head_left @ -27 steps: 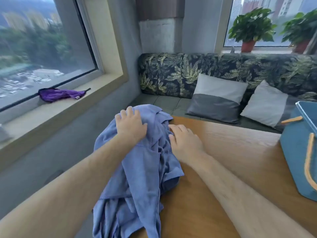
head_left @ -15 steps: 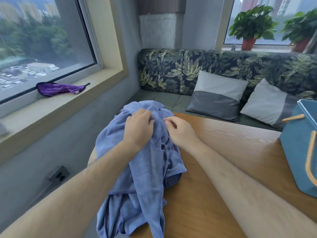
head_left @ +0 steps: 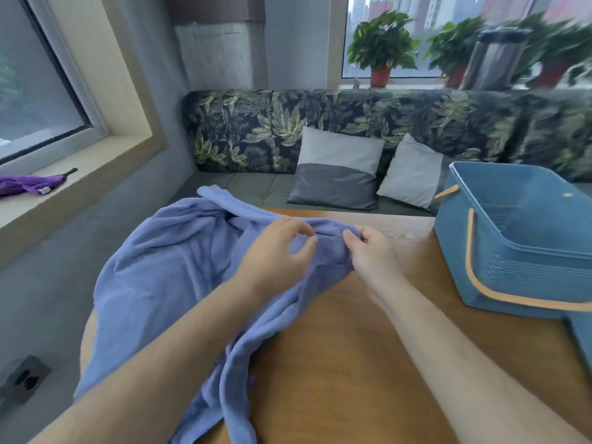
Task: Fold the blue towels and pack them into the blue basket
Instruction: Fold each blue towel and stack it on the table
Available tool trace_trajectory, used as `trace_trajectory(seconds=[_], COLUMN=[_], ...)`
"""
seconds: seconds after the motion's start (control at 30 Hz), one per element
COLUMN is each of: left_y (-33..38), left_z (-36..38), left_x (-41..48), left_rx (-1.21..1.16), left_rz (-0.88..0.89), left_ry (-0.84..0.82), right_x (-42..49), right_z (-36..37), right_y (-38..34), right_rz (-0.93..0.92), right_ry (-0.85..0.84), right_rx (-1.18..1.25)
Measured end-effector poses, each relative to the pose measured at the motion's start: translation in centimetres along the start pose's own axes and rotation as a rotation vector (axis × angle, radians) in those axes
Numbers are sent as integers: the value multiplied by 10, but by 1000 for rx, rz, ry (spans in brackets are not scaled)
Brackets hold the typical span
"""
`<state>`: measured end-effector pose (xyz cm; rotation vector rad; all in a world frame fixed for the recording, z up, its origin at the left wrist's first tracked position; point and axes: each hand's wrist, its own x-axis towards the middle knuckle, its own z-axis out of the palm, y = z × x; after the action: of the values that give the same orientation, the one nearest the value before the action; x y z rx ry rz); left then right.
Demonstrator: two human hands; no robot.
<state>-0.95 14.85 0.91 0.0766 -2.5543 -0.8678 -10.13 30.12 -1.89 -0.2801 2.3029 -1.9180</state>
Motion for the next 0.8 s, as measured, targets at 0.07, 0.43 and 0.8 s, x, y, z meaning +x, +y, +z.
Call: trace_trajectory(seconds=[0.07,0.43,0.8], left_y=[-6,-21,-28], left_z=[29,165,181], left_x=[4,-54,-85], left_rx=[115,360,233], left_rz=[-20,-18,-53], left_ry=[-136,-544,-222], right_x=[-7,-50,-52], right_z=[-38,-99,-100], right_y=[18,154,164], right_rz=[-12,-72,-190], right_ry=[100,106,185], right_rx=[-89,-640,-585])
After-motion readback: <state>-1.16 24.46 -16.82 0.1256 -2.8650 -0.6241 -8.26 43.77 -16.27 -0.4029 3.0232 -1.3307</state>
